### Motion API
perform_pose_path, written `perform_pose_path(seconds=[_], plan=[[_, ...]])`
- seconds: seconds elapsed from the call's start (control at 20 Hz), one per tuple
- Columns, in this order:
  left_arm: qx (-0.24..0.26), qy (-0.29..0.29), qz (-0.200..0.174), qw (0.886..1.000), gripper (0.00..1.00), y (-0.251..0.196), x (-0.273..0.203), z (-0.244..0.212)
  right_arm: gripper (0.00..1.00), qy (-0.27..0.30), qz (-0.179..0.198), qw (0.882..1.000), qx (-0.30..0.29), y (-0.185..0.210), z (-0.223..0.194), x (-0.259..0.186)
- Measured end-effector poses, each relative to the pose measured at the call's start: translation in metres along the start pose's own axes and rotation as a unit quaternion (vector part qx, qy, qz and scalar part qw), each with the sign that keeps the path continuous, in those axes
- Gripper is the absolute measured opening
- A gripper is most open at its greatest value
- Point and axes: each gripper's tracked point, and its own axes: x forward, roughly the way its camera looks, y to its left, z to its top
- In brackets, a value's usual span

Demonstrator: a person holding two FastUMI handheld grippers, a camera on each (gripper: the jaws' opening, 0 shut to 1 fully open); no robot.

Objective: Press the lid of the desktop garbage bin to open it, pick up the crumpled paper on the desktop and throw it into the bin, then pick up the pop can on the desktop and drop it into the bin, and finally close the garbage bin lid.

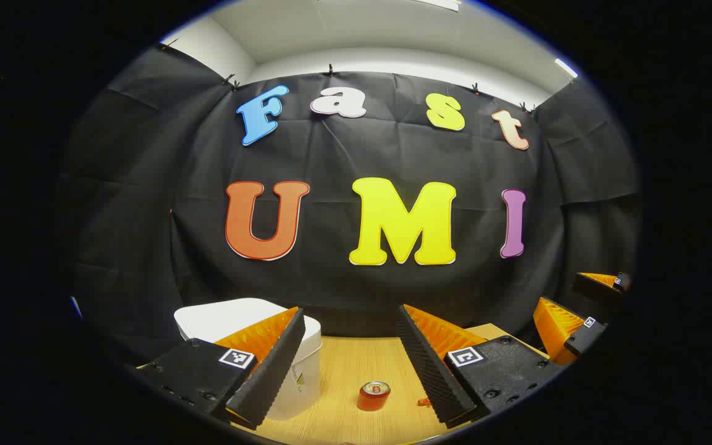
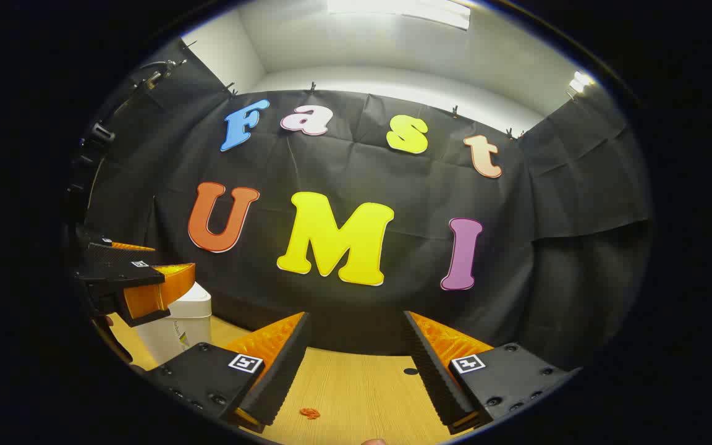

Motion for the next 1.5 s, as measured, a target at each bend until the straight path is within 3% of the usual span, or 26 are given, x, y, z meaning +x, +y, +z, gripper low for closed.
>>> perform_pose_path(seconds=[1.05, 1.1, 1.15, 1.2, 1.25, 1.3, 1.35, 1.5], plan=[[0.009, -0.004, -0.007, 1.000, 0.97, 0.000, 0.002, 0.002, 0.94, -0.002, 0.002, 1.000, -0.008, 0.003, -0.003, 0.009], [0.009, -0.003, -0.007, 1.000, 0.89, 0.001, 0.002, 0.002, 0.94, -0.002, 0.001, 1.000, -0.008, 0.003, -0.003, 0.008], [0.010, -0.002, -0.008, 1.000, 1.00, 0.001, 0.002, 0.002, 0.94, -0.001, 0.001, 1.000, -0.007, 0.003, -0.003, 0.009], [0.012, -0.001, -0.008, 1.000, 0.81, 0.002, 0.003, 0.002, 0.94, 0.001, 0.001, 1.000, -0.007, 0.003, -0.005, 0.009], [0.014, 0.001, -0.004, 1.000, 0.82, 0.004, 0.003, 0.001, 0.94, 0.003, 0.000, 1.000, -0.007, 0.003, -0.005, 0.008], [0.018, 0.003, 0.000, 1.000, 0.65, 0.007, 0.004, 0.000, 0.94, 0.003, 0.000, 1.000, -0.007, 0.003, -0.006, 0.008], [0.021, 0.006, 0.005, 1.000, 0.67, 0.010, 0.004, -0.001, 0.94, 0.002, -0.001, 1.000, -0.007, 0.002, -0.005, 0.007], [0.036, 0.027, 0.023, 0.999, 0.48, 0.024, 0.011, -0.009, 0.94, 0.001, -0.004, 1.000, -0.010, 0.000, -0.004, 0.005]])
